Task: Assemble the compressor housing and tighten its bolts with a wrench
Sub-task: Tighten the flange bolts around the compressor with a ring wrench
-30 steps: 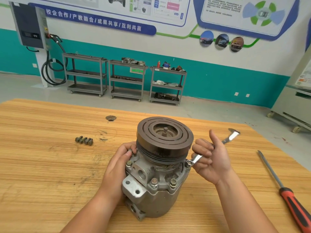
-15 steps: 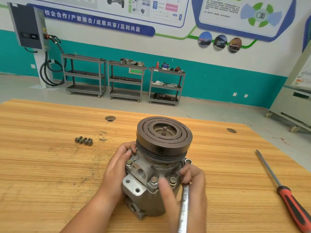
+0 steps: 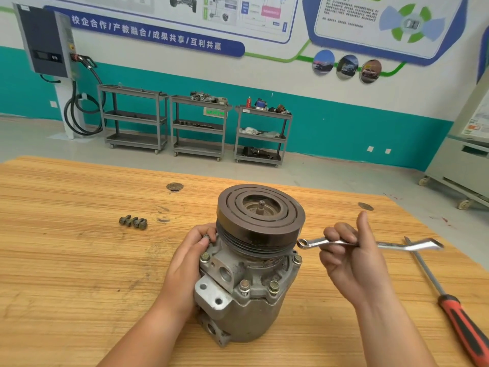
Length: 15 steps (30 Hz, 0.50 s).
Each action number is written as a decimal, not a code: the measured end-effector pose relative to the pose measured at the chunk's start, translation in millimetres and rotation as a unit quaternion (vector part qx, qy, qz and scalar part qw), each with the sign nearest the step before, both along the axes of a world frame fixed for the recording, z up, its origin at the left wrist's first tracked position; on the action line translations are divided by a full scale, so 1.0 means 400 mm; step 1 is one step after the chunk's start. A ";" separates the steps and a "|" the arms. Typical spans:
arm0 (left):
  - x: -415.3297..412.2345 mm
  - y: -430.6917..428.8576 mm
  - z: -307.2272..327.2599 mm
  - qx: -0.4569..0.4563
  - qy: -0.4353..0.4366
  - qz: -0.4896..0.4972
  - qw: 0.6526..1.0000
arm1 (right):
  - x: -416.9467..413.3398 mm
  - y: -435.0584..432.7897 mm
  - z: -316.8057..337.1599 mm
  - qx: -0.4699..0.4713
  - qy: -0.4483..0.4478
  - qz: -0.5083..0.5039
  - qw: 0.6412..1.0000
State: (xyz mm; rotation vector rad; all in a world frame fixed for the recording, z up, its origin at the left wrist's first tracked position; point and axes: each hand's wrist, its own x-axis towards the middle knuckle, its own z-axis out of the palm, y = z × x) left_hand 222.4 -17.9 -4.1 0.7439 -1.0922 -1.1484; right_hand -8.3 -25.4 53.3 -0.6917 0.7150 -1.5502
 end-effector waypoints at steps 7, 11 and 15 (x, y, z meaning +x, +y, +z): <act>0.003 -0.007 -0.007 -0.003 -0.011 0.003 1.000 | -0.016 -0.079 -0.009 0.019 -0.022 0.166 0.986; 0.002 -0.005 -0.007 -0.012 -0.013 0.001 1.000 | -0.017 -0.099 -0.006 0.003 -0.003 0.247 0.969; 0.002 -0.002 0.000 -0.011 0.009 -0.008 1.000 | -0.017 -0.124 -0.003 -0.020 -0.003 0.332 0.943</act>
